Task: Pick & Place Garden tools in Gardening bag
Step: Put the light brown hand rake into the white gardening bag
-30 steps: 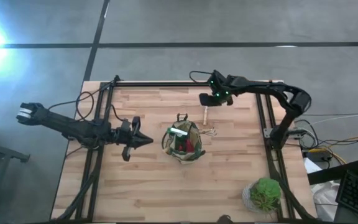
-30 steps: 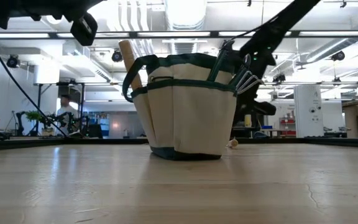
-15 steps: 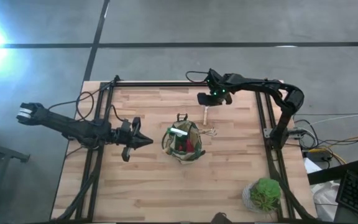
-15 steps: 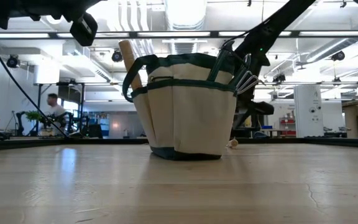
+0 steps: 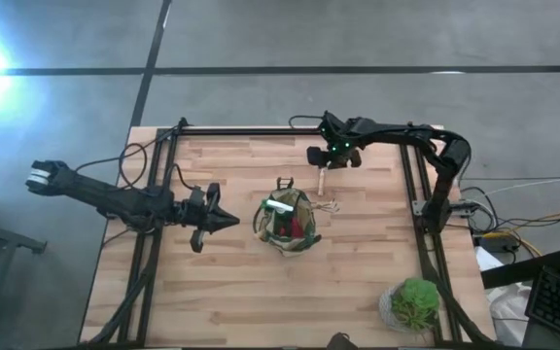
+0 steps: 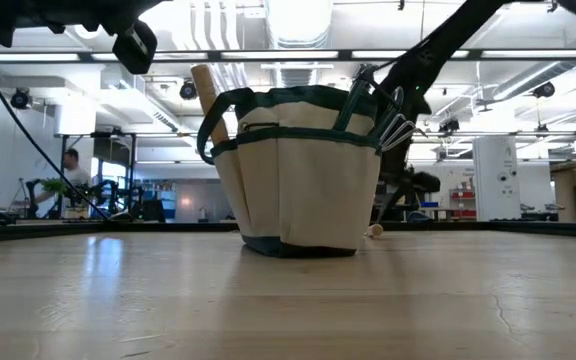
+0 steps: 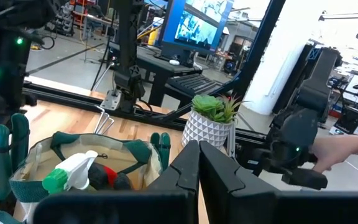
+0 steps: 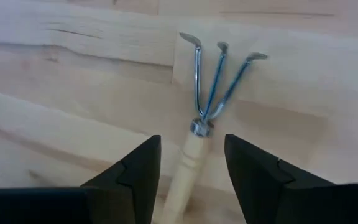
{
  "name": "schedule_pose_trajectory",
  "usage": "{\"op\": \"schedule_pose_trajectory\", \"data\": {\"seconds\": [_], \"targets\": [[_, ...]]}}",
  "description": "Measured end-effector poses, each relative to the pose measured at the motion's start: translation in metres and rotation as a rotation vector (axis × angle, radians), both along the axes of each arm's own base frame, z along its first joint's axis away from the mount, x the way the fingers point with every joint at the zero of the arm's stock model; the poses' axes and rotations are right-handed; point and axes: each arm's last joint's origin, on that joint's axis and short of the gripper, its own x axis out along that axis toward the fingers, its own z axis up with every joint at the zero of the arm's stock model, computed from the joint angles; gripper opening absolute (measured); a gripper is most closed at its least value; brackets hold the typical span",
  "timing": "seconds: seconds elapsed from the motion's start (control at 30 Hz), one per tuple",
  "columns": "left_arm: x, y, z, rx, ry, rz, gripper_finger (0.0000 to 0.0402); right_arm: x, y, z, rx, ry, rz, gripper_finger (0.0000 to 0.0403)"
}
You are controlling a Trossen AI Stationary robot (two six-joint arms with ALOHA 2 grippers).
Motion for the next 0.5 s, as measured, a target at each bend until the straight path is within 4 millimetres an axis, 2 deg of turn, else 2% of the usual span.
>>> {"op": "schedule_pose_trajectory", "data": {"seconds": [0.23, 0.5], "targets": [[0.0, 0.0, 0.0, 0.0, 0.0, -0.001, 0.0012, 0.006, -0.002, -0.029, 0.055, 0.053, 0.0, 0.0151], [0.0, 0.0, 0.0, 0.001, 0.001, -0.001, 0.0012, 0.007, -0.004, -0.043, 0.084, 0.084, 0.01, 0.013]]}}
